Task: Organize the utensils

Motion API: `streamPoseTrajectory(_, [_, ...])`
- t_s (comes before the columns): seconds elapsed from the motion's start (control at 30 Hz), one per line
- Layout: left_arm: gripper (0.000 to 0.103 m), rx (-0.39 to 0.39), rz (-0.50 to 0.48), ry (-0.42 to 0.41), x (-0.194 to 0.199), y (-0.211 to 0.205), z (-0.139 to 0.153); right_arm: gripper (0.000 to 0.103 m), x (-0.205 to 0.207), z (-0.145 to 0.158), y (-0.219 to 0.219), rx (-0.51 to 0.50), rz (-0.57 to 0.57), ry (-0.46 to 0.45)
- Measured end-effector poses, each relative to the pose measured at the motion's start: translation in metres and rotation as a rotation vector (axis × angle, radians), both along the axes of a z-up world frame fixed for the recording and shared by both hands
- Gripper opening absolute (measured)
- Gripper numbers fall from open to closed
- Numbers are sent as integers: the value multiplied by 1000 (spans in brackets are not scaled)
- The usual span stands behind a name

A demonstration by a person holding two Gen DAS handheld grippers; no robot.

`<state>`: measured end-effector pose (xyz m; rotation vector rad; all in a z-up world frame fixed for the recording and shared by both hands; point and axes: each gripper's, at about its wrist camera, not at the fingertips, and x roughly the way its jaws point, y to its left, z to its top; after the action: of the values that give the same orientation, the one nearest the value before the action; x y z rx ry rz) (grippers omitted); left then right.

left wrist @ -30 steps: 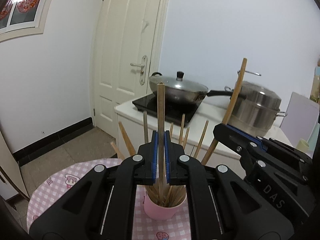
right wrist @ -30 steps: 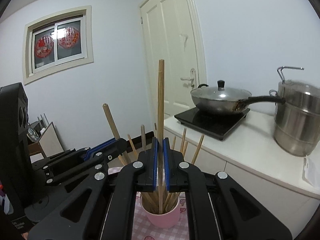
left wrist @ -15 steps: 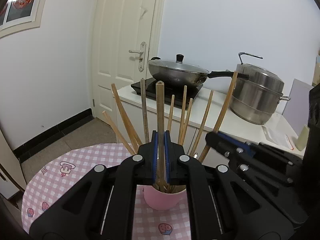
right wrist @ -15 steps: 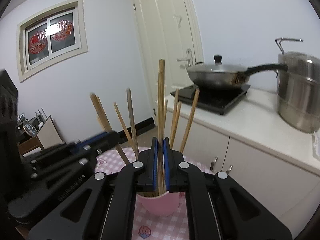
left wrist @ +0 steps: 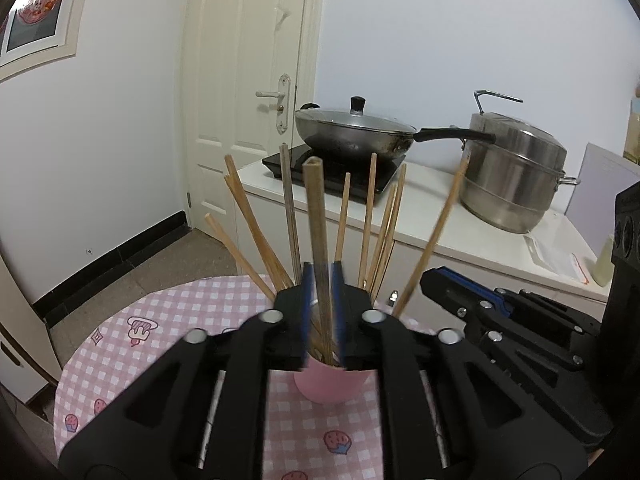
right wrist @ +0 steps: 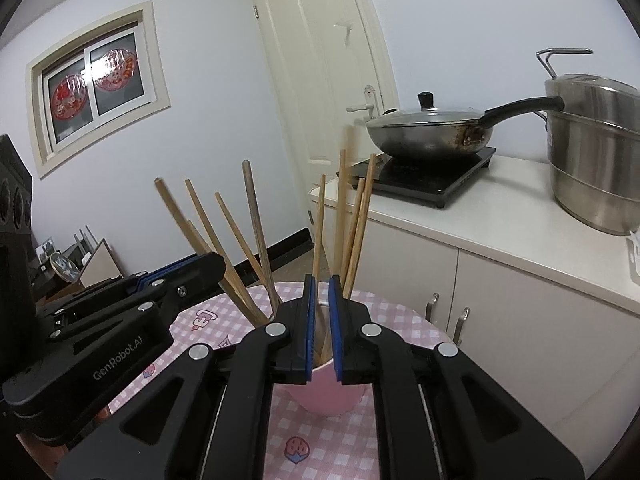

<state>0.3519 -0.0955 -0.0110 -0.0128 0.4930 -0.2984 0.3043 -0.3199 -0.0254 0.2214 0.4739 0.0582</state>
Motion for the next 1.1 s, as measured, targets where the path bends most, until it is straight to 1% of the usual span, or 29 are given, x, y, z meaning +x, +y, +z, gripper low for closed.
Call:
streamPoseTrajectory(0.03, [60,-9,6,-6,-3,2,1,7,-2,0,0,3,-4,1])
streamPoseTrajectory(0.07, [64,-20,22,-23,-6,4,2,8,-4,1,-1,3,-14,3])
streamPoseTrajectory(0.1, [64,-34,24,-40,-11,7,4,12,-6,1,-2,5,-19,1])
streamPoseTrajectory(0.2, [64,-32,19,-34,-16,8,7,16,-16,4,-3,1,-31,-8])
streamPoseTrajectory(0.33, [65,-30,20,-45,-26,10,12,29,-30,8,-4,-14,-55,-24])
streamPoseTrajectory(0.37, [65,-29,21,-48,-29,10,13,30,-36,10,-4,-24,-65,-31])
streamPoseTrajectory(0.53, [72,-20,29,-74,-46,11,18,37,-56,15,-6,-52,-101,-50])
streamPoseTrajectory(0.87, [81,-4,33,-128,-81,10,31,52,-89,23,-11,-88,-160,-84])
streamPoseTrajectory(0.97, [85,2,39,-158,-94,10,35,59,-100,26,-10,-100,-173,-98])
streamPoseTrajectory(1.1, [90,17,38,-196,-111,10,38,64,-113,29,-7,-115,-188,-114])
